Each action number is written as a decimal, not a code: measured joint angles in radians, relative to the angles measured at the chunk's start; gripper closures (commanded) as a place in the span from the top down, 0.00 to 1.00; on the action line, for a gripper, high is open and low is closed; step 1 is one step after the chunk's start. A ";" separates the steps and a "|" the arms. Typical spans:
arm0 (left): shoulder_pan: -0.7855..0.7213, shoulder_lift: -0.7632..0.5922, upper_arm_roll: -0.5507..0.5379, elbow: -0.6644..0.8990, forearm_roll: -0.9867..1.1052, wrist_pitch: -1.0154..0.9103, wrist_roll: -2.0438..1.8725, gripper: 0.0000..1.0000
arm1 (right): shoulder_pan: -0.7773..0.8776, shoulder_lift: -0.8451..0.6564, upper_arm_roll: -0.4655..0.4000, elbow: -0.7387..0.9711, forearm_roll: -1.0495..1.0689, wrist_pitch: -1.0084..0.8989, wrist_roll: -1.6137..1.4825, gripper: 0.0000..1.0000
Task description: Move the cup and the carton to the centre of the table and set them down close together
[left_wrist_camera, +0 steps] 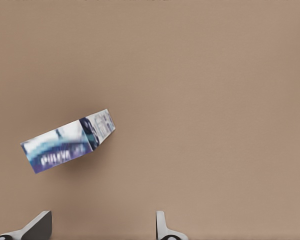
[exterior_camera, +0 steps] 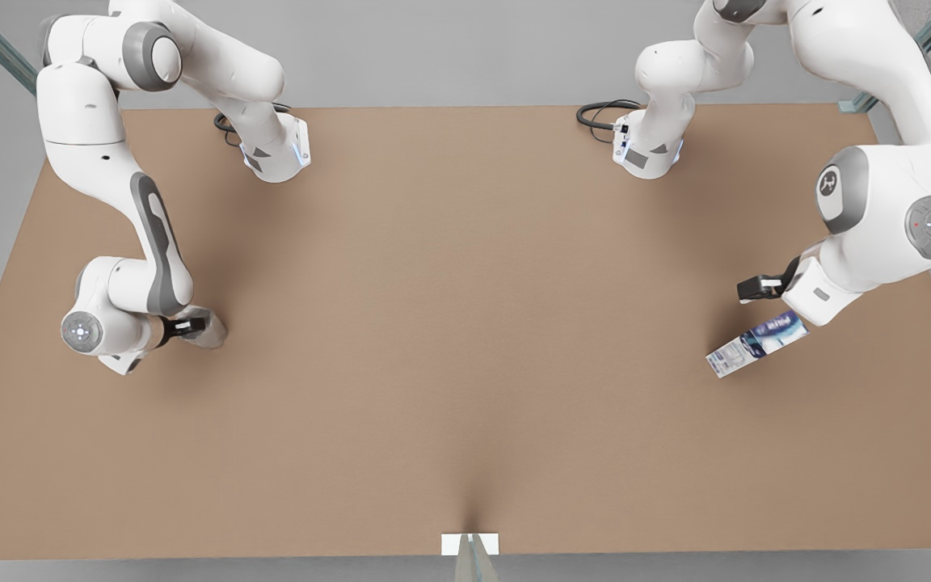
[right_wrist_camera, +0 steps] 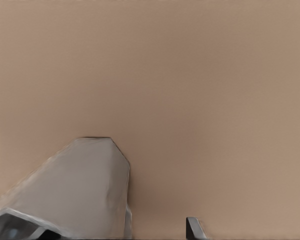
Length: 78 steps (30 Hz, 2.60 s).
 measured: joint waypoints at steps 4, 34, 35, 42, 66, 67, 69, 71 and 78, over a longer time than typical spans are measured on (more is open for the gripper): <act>0.001 -0.002 -0.001 0.000 0.000 0.000 0.000 1.00 | 0.006 0.002 0.000 0.010 0.012 -0.001 -0.001 0.32; -0.004 0.015 0.000 0.003 0.028 0.015 0.230 1.00 | 0.300 0.157 0.085 0.368 0.198 -0.028 0.006 0.21; 0.035 0.010 -0.001 0.000 0.036 0.011 0.453 1.00 | 0.359 0.196 0.083 0.434 0.208 -0.026 0.007 0.21; 0.069 0.034 -0.002 0.010 0.073 0.218 1.332 1.00 | 0.909 0.467 -0.305 0.841 0.604 -0.015 0.185 0.21; 0.196 0.134 -0.004 -0.002 0.072 0.261 1.503 1.00 | 0.980 0.600 -0.448 0.976 0.775 0.104 0.235 1.00; 0.192 0.136 -0.004 -0.002 0.072 0.281 1.503 1.00 | 0.974 0.589 -0.448 0.975 0.774 0.093 0.235 1.00; 0.192 0.132 -0.004 -0.018 0.072 0.282 1.503 1.00 | 0.973 0.574 -0.448 0.972 0.773 0.079 0.235 1.00; 0.187 0.044 -0.019 -0.120 0.071 0.284 1.500 1.00 | 0.962 0.554 -0.448 0.970 0.771 0.055 0.235 1.00; 0.192 0.028 -0.025 -0.166 0.070 0.301 1.500 1.00 | 0.919 0.106 -0.460 0.884 0.252 -0.569 0.231 1.00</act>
